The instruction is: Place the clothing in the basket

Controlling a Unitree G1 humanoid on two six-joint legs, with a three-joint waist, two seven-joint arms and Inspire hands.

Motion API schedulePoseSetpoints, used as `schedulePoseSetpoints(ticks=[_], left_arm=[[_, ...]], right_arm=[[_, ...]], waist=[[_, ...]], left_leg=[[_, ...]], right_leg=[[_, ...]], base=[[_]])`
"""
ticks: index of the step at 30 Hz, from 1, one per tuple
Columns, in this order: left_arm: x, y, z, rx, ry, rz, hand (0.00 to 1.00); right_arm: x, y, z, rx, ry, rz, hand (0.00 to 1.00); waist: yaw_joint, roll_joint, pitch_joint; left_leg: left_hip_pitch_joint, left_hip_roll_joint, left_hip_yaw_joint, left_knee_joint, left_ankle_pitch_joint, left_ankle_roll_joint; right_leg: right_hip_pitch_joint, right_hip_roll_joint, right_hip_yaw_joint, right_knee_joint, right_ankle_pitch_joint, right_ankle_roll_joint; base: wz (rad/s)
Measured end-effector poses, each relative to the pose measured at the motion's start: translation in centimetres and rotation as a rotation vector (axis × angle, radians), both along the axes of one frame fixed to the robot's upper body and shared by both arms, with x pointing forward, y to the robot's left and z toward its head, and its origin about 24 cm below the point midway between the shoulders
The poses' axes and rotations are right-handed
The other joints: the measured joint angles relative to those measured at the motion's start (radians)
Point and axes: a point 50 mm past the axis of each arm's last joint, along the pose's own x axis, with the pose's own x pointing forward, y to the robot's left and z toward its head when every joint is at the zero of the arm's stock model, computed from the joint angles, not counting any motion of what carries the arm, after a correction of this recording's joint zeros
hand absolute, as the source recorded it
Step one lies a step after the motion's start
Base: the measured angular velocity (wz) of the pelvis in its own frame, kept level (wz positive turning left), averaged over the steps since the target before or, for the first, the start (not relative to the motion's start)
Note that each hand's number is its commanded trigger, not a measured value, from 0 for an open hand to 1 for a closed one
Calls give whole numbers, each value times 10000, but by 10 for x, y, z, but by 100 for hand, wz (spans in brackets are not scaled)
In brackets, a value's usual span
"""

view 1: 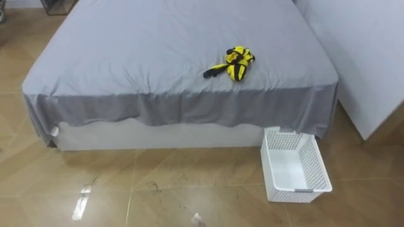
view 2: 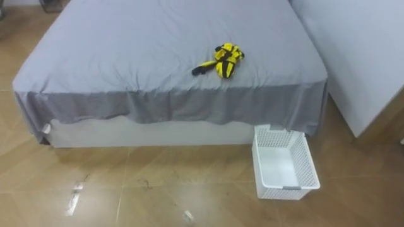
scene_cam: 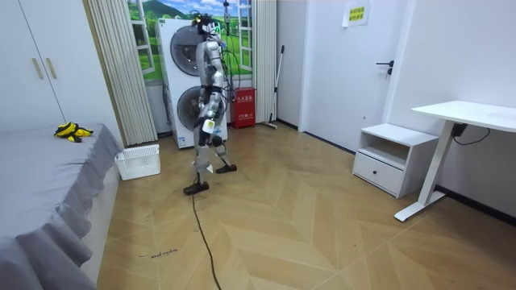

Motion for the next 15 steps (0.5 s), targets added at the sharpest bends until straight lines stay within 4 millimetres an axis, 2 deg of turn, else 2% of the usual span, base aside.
schedulePoseSetpoints(ticks=[1, 2, 3, 4, 5, 6, 7, 8, 9, 10, 11, 12, 13, 14, 15], left_arm=[[-1, 1, 0, -30, -6, -33, 0], [3, 1, 1, -86, -144, -123, 0], [6, 0, 1, -101, -225, -159, 0], [8, 0, 1, -109, -235, -204, 0], [5, 0, 0, -100, -126, -223, 0], [3, 0, 0, -84, -56, -278, 0], [1, 0, -1, -71, 69, -395, 0], [1, -1, -1, 44, 162, -781, 0], [1, -1, -1, 115, 194, -999, 0], [4, 0, 0, 277, 201, -1332, 0], [5, 0, 0, 370, 231, -1490, 0], [5, -1, 0, 515, 301, -1856, 0], [7, -2, 0, 613, 294, -2065, 0], [9, -2, 0, 680, 305, -2400, 0], [13, -4, 1, 710, 221, -2613, 0]], right_arm=[[0, -1, 0, -37, 10, -50, 0], [0, -4, 1, -118, -3, -99, 0], [-2, -5, 1, -154, 16, -244, 0], [-2, -6, 1, -201, -6, -390, 0], [-4, -6, 1, -220, -18, -533, 0], [-4, -5, 1, -205, -62, -556, 0], [0, -5, 2, -218, -303, -582, 0], [2, -5, 3, -271, -545, -605, 0], [4, -6, 3, -310, -635, -642, 0], [10, -6, 5, -287, -937, -739, 0], [14, -6, 6, -269, -1119, -763, 0], [25, -5, 9, -210, -1623, -889, 0], [34, -5, 12, -162, -2073, -947, 0], [43, -3, 14, -109, -2437, -912, 0], [46, -2, 15, -95, -2584, -877, 0]], waist=[[-12, -119, -53], [-49, -321, -137], [-103, -351, -191], [-108, -382, -146], [-103, -415, -125], [-49, -490, -75], [6, -445, -47], [-8, -388, -21], [-15, -185, -24], [-12, -220, 54], [34, -150, 93], [42, 44, 147], [12, 143, 144], [-34, 302, 204], [-59, 325, 199]], left_leg=[[-229, -197, 256, 246, 254, 315], [-546, -447, 653, 734, -64, 804], [-604, -603, 728, 1042, -368, 842], [-611, -838, 740, 1643, -874, 1031], [-285, -921, 832, 1990, -1407, 1111], [-24, -953, 892, 2061, -1607, 1143], [612, -1003, 962, 1885, -1953, 1169], [1395, -1108, 850, 1318, -2209, 1183], [1729, -1129, 738, 1107, -2306, 1206], [2369, -1109, 651, 738, -2474, 1214], [2637, -1075, 639, 556, -2536, 1201], [3127, -910, 482, 280, -2641, 1156], [3527, -719, 337, 93, -2715, 1097], [3872, -543, 163, -142, -2772, 1028], [4049, -475, 102, -279, -2802, 982]], right_leg=[[66, -270, 52, -127, -110, 151], [75, -620, 65, -184, -169, 455], [67, -796, 141, -116, -241, 529], [7, -945, 313, 284, -209, 557], [48, -1101, 388, 995, 63, 610], [18, -1172, 430, 1515, 286, 671], [-240, -1222, 479, 2894, 997, 578], [-773, -1321, 520, 4548, 2156, 410], [-1102, -1334, 553, 5310, 2623, 275], [-1819, -1265, 465, 6534, 2449, 236], [-2241, -1158, 380, 6948, 2151, 143], [-3053, -778, 132, 7255, 1442, -109], [-3869, -287, -188, 6854, 924, -241], [-4496, 165, -615, 5777, 737, -370], [-4769, 363, -735, 5073, 751, -397]], base=[[0], [19], [28], [16], [0], [-11], [-7], [0], [0], [-7], [-6], [4], [23], [27], [35]])
